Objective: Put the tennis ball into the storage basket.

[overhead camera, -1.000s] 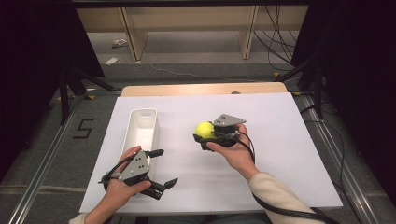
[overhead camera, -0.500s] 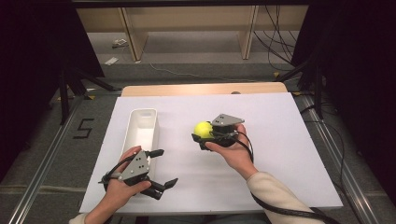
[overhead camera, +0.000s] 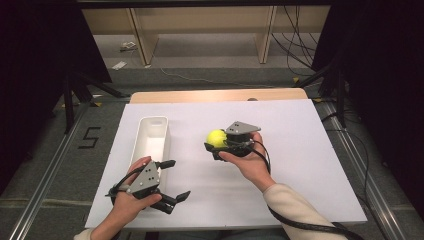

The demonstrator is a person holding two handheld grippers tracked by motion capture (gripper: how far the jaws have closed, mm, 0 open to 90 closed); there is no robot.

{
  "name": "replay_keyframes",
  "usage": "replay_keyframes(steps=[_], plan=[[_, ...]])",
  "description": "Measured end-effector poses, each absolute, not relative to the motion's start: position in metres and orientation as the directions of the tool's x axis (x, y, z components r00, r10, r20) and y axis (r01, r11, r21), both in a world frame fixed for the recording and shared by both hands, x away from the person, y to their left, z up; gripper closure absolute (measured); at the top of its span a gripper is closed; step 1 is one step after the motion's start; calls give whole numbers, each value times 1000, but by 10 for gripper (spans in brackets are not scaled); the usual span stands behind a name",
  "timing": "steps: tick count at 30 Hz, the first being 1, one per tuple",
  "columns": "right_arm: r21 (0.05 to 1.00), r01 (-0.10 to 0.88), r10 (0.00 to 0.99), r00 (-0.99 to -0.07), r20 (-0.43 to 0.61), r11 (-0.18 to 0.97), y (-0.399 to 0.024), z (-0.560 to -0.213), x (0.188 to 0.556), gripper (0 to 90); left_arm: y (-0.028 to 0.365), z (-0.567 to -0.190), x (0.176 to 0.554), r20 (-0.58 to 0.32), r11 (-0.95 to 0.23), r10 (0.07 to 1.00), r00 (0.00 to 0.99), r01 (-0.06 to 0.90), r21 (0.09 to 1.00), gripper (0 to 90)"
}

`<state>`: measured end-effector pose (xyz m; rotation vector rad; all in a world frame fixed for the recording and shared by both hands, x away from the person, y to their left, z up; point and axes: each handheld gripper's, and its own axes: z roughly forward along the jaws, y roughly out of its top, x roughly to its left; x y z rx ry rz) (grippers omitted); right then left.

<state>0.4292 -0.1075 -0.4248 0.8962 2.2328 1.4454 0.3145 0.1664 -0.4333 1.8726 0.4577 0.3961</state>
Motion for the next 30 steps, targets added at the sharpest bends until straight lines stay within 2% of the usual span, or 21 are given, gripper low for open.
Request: replay_keyframes(steps=[30], plan=[[908, 314, 658, -751, 58, 278, -100, -422, 431, 265, 167, -433, 314, 51, -311, 491, 870, 120, 943, 0]])
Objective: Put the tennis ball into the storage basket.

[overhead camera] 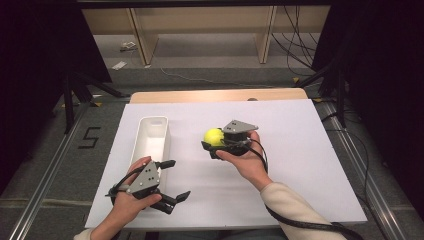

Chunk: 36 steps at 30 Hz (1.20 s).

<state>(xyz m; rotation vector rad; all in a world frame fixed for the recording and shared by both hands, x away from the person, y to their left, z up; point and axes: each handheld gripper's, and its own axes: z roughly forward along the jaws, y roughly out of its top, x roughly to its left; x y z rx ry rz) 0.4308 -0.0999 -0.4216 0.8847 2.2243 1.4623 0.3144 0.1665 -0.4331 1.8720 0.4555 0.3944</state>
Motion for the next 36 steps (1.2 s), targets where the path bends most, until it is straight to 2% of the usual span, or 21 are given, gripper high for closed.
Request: replay_keyframes(steps=[36], plan=[[910, 312, 650, -757, 64, 274, -92, -418, 432, 265, 167, -433, 314, 52, -311, 489, 871, 118, 943, 0]])
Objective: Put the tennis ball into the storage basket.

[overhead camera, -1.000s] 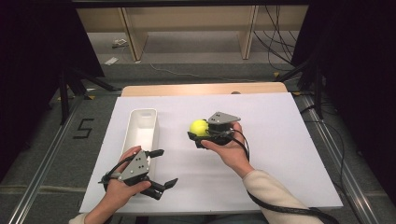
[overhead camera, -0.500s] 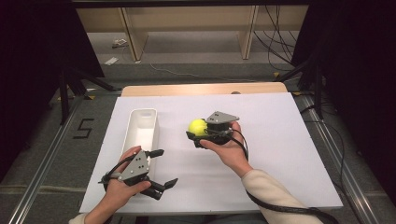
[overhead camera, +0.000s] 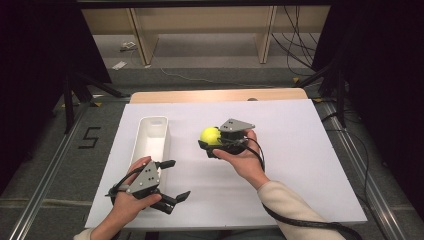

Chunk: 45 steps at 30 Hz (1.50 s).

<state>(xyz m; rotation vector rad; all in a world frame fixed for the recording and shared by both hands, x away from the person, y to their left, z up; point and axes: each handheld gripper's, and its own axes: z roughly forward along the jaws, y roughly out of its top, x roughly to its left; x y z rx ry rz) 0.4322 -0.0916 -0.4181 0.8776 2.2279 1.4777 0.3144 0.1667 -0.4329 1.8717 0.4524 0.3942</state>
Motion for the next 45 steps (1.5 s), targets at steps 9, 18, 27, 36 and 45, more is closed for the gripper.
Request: replay_keyframes(steps=[9, 18, 27, 36, 45], plan=[[912, 308, 648, -759, 64, 271, -90, -417, 433, 266, 167, -433, 314, 53, -312, 488, 871, 118, 943, 0], [911, 309, 643, -763, 66, 273, -88, -417, 433, 266, 167, -433, 314, 53, -312, 488, 871, 117, 943, 0], [911, 309, 641, -765, 67, 274, -85, -417, 434, 266, 166, -433, 314, 53, -312, 487, 872, 117, 943, 0], [910, 310, 635, -770, 70, 275, -82, -417, 434, 266, 166, -433, 314, 53, -312, 488, 871, 118, 943, 0], [911, 307, 629, -774, 71, 274, -78, -416, 434, 266, 166, -433, 314, 52, -312, 487, 872, 118, 943, 0]])
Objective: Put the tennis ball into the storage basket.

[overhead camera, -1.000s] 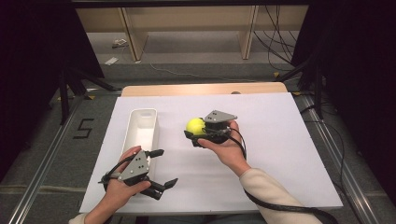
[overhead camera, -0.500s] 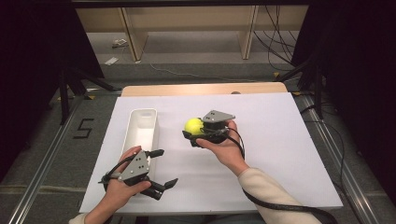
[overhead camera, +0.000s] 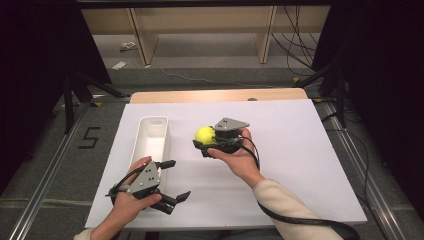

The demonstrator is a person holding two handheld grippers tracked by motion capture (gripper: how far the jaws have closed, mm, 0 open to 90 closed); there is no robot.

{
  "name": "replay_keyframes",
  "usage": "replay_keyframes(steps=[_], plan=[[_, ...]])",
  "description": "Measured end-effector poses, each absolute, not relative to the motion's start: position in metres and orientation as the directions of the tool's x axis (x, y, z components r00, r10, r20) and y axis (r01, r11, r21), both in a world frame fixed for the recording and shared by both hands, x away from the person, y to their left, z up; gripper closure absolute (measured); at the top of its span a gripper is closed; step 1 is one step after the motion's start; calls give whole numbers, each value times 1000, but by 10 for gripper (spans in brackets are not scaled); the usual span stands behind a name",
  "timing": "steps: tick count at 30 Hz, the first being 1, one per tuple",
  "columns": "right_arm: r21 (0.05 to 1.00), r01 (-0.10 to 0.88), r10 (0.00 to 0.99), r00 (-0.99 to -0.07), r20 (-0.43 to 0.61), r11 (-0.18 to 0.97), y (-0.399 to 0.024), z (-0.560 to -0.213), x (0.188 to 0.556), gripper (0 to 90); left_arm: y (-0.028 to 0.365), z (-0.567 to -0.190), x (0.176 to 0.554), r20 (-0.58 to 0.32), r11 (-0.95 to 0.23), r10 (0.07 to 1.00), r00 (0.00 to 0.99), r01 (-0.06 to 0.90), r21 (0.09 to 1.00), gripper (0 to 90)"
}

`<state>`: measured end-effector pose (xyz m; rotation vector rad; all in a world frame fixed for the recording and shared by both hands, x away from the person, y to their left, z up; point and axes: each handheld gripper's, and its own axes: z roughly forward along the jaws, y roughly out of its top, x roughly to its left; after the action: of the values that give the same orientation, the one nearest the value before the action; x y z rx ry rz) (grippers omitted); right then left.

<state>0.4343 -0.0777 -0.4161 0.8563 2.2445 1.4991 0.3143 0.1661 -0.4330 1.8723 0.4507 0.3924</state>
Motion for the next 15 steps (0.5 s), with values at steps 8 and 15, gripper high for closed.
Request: replay_keyframes(steps=[8, 15], plan=[[911, 307, 624, -778, 73, 275, -74, -416, 434, 266, 166, -433, 314, 51, -312, 487, 872, 119, 943, 0], [914, 302, 619, -782, 74, 272, -71, -414, 434, 266, 166, -433, 314, 51, -312, 486, 872, 119, 943, 0]])
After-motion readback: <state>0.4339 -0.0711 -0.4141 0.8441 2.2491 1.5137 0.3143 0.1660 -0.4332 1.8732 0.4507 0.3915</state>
